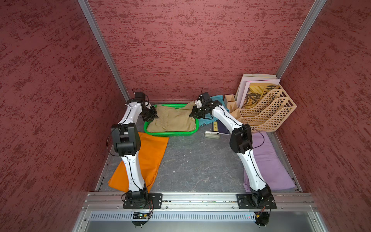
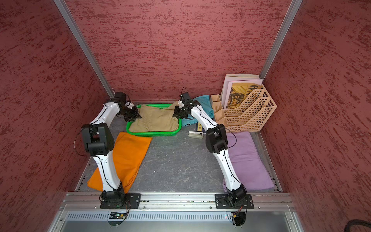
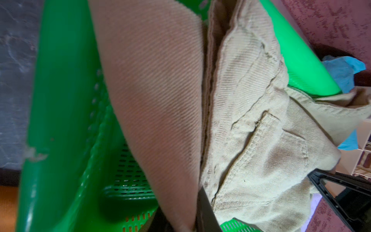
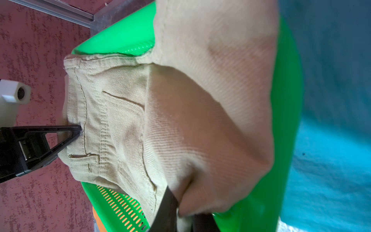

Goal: Put the folded long pants in the basket
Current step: Place the long pant in the basket.

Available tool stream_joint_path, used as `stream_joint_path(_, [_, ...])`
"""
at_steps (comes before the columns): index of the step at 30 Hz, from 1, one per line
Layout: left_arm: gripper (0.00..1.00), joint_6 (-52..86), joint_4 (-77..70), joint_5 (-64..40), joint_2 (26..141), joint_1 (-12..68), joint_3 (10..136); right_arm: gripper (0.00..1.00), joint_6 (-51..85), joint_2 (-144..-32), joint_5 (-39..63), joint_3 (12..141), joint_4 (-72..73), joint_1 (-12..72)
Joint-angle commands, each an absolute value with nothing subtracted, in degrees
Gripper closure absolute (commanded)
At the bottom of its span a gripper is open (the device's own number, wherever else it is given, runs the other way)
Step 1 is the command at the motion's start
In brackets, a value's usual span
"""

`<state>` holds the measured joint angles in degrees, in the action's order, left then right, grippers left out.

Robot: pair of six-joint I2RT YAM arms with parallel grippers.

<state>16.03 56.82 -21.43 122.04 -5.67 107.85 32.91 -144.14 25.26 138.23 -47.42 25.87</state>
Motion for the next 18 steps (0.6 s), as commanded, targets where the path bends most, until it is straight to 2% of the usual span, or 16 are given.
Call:
stream_joint_path(1, [1.0, 16.79, 55.04, -17.73, 121.29, -4.17, 107.23, 1.0, 32.03, -144.98, 20.65, 140.07, -49.67, 26.4])
stream_joint_path(10, [1.0, 17.97, 59.84, -8.45, 121.52, -3.58, 107.9, 1.0, 32.78, -147.92, 17.03, 142.38, -53.32, 28.1])
stream_joint_path(18, [1.0, 18.28, 60.1, -7.38, 121.55, -3.65, 108.09, 1.0, 33.13, -148.12, 15.2, 142.43, -54.18, 28.28])
